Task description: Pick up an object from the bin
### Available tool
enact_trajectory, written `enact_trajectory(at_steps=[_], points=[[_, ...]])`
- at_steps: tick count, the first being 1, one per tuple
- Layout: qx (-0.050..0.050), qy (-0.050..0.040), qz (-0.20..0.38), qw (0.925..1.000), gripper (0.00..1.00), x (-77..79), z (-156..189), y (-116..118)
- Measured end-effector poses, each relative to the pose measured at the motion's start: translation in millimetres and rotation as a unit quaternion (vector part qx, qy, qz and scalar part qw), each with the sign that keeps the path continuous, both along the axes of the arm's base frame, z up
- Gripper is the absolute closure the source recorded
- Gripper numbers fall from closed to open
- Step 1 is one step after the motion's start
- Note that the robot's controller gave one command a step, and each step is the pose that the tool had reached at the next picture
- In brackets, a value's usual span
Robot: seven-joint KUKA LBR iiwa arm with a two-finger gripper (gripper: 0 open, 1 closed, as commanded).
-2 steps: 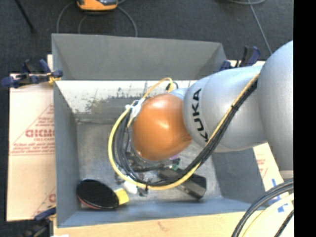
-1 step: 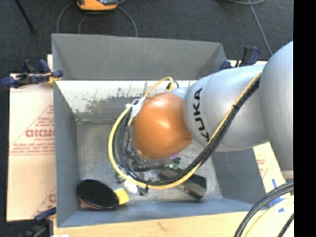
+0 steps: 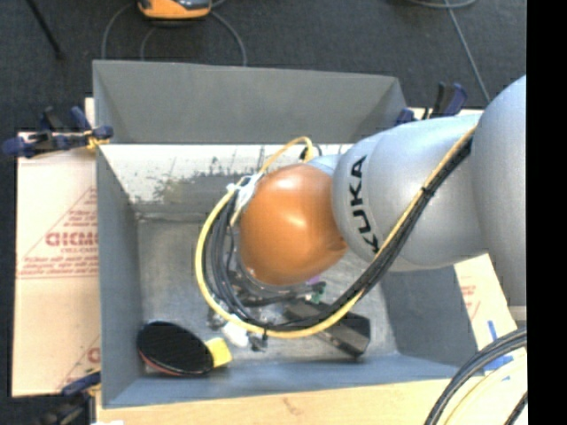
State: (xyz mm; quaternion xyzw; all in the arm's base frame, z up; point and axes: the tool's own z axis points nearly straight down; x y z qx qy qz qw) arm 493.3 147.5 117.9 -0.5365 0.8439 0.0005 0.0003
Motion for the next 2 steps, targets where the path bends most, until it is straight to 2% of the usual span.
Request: enact_trajectory(at_steps=[1, 2], points=[[-0.001, 0.0023, 0.001, 1.0, 1.0, -1.3, 17.6, -0.1], [0.0, 0.0006, 0.001, 1.0, 1.0, -0.3, 35.2, 0.0]])
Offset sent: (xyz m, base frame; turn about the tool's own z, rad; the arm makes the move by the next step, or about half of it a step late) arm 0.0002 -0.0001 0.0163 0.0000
